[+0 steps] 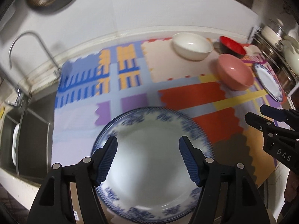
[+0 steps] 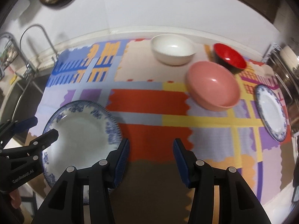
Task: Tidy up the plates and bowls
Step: 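Move both grippers toward the other blue-and-white plate beside the bowls, then close both grippers on the rim of the blue-and-white plate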
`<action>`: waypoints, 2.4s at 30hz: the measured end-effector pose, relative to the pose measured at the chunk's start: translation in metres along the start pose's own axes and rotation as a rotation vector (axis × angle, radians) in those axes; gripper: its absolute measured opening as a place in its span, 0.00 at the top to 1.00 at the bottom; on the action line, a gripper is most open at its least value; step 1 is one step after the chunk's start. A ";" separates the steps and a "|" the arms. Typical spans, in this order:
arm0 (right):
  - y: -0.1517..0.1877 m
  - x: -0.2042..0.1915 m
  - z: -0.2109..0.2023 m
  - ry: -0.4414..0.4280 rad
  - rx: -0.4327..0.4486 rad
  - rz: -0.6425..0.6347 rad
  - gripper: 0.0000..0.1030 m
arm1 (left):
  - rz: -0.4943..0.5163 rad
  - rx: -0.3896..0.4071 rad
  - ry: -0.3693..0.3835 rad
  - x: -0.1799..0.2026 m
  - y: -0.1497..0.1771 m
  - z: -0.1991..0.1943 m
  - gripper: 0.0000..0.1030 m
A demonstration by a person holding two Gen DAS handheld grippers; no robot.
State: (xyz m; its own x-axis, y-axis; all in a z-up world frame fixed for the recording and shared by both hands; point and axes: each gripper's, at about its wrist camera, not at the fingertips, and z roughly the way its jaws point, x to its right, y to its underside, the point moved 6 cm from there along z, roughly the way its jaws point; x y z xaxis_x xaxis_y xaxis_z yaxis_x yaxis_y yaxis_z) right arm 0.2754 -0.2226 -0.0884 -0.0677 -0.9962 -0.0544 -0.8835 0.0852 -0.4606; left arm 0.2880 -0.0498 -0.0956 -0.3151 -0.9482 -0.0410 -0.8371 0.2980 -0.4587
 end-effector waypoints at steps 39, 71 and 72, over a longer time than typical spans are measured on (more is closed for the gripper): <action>0.003 0.296 -0.045 0.226 0.145 0.404 0.52 | 0.203 0.112 0.142 0.267 -0.137 0.001 0.34; 0.020 0.473 0.050 0.318 0.141 0.737 0.52 | 0.259 -0.030 0.128 0.415 -0.206 0.149 0.34; 0.021 0.475 0.054 0.325 0.137 0.738 0.52 | 0.260 -0.036 0.131 0.417 -0.205 0.154 0.34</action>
State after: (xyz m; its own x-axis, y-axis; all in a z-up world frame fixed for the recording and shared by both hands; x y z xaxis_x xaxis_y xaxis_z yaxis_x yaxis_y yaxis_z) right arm 0.2494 -0.6930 -0.1717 -0.7594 -0.6362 -0.1364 -0.4959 0.7016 -0.5117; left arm 0.3969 -0.5231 -0.1551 -0.5740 -0.8180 -0.0372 -0.7354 0.5350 -0.4159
